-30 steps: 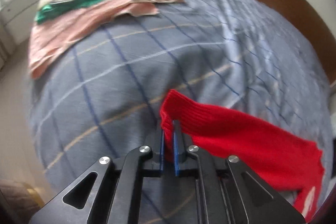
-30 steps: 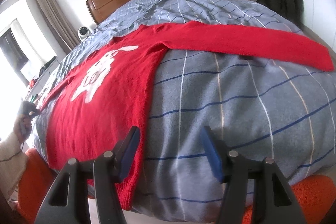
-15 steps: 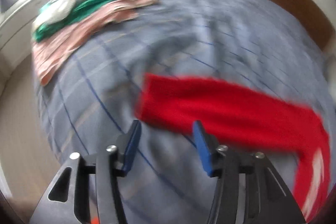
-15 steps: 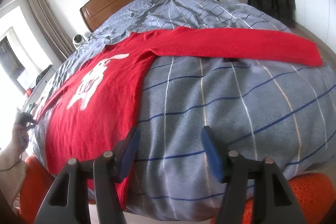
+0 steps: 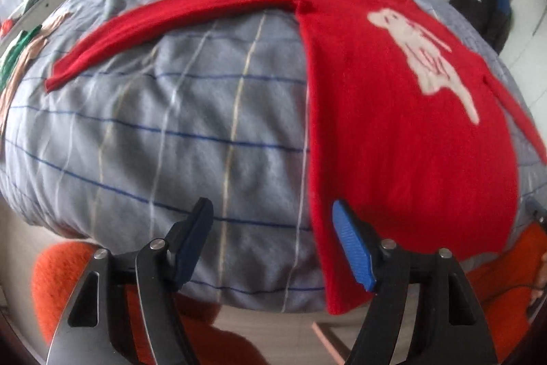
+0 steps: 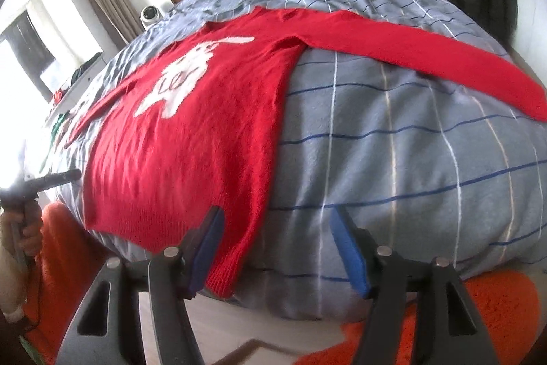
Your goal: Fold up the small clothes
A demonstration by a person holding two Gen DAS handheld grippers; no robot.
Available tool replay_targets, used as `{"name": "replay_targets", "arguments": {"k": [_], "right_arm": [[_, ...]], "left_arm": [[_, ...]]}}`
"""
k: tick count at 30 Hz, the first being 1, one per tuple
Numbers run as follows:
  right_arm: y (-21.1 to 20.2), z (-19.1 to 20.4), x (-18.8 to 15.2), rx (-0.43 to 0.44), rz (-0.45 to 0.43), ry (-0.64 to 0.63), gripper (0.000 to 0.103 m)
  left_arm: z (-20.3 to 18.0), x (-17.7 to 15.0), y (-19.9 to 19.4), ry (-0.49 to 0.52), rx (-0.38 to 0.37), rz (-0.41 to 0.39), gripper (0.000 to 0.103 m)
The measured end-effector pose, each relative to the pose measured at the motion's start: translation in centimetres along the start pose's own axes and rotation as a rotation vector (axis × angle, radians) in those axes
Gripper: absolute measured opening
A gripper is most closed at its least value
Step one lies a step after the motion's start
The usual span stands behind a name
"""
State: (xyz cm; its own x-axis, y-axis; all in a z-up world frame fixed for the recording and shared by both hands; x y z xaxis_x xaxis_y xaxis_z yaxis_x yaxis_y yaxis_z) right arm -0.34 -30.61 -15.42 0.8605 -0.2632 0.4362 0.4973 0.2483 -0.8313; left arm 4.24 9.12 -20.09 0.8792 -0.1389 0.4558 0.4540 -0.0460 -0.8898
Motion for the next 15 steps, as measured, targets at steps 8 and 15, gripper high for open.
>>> {"name": "replay_targets", "arguments": {"k": [8,15], "right_arm": [[0.6,0.5,-0.6,-0.013,0.02,-0.007,0.064],[0.5,0.5,-0.9,-0.013,0.029,-0.003,0.064]], "left_arm": [[-0.5,-0.6,0.1,0.033,0.047,-0.012,0.075],[-1.4,-1.7,-0.5,0.04,-0.016,-0.002,0.08]]}}
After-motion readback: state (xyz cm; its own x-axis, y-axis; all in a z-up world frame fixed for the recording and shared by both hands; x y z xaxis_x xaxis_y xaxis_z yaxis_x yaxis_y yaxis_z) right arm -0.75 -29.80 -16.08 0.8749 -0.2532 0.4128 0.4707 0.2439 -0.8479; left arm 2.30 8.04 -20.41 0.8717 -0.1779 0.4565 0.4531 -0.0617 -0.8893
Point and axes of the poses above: each gripper's, at about its wrist camera, not at the fingertips, and y roughly the way its jaws point, z to its left, x to its top, the point moved 6 cm from there along y, roughly the way its jaws point, and after that the axes turned 12 degrees about y, right-handed, at the moved point
